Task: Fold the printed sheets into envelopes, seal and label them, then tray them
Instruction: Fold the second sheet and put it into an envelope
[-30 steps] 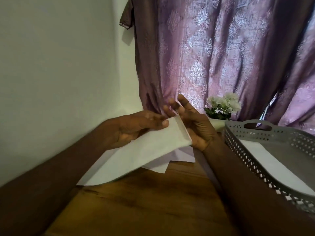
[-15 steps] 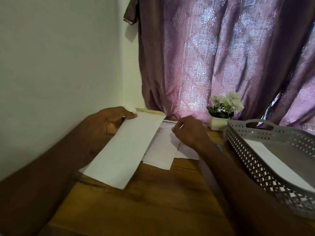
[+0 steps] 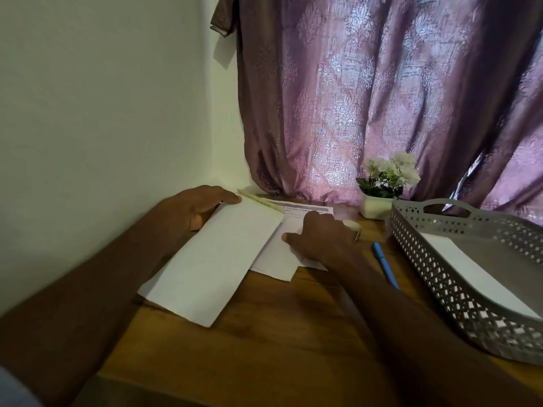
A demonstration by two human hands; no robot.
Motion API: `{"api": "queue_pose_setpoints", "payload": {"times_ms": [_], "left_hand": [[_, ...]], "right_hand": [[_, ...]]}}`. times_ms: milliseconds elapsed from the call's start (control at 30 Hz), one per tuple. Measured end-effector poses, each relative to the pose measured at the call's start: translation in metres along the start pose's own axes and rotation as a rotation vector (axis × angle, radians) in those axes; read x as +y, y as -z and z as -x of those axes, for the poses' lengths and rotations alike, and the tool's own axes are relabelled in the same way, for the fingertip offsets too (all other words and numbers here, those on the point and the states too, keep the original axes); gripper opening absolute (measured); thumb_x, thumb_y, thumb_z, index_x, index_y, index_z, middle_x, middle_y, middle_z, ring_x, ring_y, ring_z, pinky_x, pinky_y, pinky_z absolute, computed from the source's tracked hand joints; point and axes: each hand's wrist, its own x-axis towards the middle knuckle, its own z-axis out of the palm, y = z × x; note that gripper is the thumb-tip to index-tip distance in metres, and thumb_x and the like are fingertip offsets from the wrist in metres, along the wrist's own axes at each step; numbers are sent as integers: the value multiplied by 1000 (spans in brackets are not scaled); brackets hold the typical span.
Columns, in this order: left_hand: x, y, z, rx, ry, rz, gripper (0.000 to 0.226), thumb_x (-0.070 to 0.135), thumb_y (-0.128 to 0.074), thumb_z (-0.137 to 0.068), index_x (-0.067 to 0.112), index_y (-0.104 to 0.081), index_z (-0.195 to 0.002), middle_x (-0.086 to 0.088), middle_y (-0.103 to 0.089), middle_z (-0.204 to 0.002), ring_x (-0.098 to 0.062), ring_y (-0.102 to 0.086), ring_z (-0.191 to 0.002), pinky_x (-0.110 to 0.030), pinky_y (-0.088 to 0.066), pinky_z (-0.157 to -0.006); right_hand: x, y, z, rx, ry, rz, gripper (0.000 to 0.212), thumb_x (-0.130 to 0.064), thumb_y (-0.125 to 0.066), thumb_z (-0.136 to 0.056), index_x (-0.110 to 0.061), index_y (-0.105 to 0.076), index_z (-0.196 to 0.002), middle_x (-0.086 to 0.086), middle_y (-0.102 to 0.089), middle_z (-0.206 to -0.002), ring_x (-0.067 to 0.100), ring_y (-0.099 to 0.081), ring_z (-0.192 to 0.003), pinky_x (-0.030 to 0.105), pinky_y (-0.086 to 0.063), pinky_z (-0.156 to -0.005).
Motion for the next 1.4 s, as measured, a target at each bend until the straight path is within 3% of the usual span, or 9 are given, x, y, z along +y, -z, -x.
{"api": "queue_pose_setpoints", "payload": {"times_ms": [267, 467, 667, 800, 900, 967, 1100, 1300, 1400], "left_hand": [[-7, -9, -2, 29, 19, -78, 44, 14, -71, -92, -2, -60, -131, -23, -68, -124, -34, -66, -95, -41, -55, -84], [-8, -12, -6, 51, 40, -98, 39, 17, -73, -92, 3, -58, -125, -20, -68, -109, -32, -65, -90, -38, -53, -76], [-8, -11, -5, 74, 47, -117, 45, 20, -75, -89, 7, -57, -128, -19, -66, -115, -34, -65, -101, -42, -54, -90], [-5, -13, -3, 64, 27, -103, 24, 13, -70, -92, 7, -58, -112, -16, -62, -100, -29, -60, -85, -36, -51, -76], [-5, -13, 3, 59, -2, -93, 28, 5, -66, -88, 4, -65, -116, -20, -67, -116, -33, -65, -97, -42, -55, -96], [-4, -9, 1, 47, -22, -78, 40, 2, -64, -86, 5, -69, -125, -22, -67, -128, -38, -65, -111, -48, -50, -109], [-5, -11, 4, 58, -46, -50, 33, 10, -73, -88, -1, -70, -120, -24, -72, -119, -39, -69, -110, -51, -53, -105], [-9, -14, 2, 33, -64, 32, 24, 16, -74, -94, -2, -69, -110, -18, -79, -96, -32, -77, -82, -44, -61, -83], [-10, -18, -1, -12, -52, 44, 29, 21, -73, -94, 2, -69, -115, -16, -80, -99, -32, -77, -88, -45, -60, -90]], "right_hand": [[0, -5, 0, 20, 10, -76, 74, -74, -62, -83, -11, -60, -121, 9, -67, -123, 28, -63, -110, 31, -41, -74], [-1, -2, -14, -81, -63, -182, 63, -43, -83, -77, -10, -57, -124, 10, -66, -122, 29, -62, -109, 37, -54, -86], [-1, -2, -15, -136, -67, -185, 76, -57, -85, -70, -13, -53, -124, 3, -60, -115, 28, -58, -112, 44, -53, -95], [4, -1, -23, -132, -151, -322, 84, -40, -92, -68, -11, -49, -134, 10, -56, -129, 28, -55, -117, 41, -52, -96], [7, 0, -26, -106, -179, -417, 74, -25, -91, -72, -13, -51, -133, 7, -56, -124, 27, -54, -116, 40, -53, -94], [8, 1, -28, -69, -176, -492, 59, -17, -90, -73, -15, -60, -123, 1, -58, -110, 23, -57, -109, 35, -54, -88], [17, 0, -37, 11, -180, -688, 19, -1, -82, -79, -19, -77, -82, 3, -75, -98, 10, -65, -84, 15, -46, -60], [30, 10, -44, 332, -244, -1096, 23, -2, -68, -88, -21, -81, -83, 0, -77, -89, 13, -67, -83, 19, -51, -66], [36, 22, -47, 493, -274, -1221, 20, -5, -72, -86, -21, -82, -94, -3, -77, -94, 16, -70, -88, 28, -59, -80]]}}
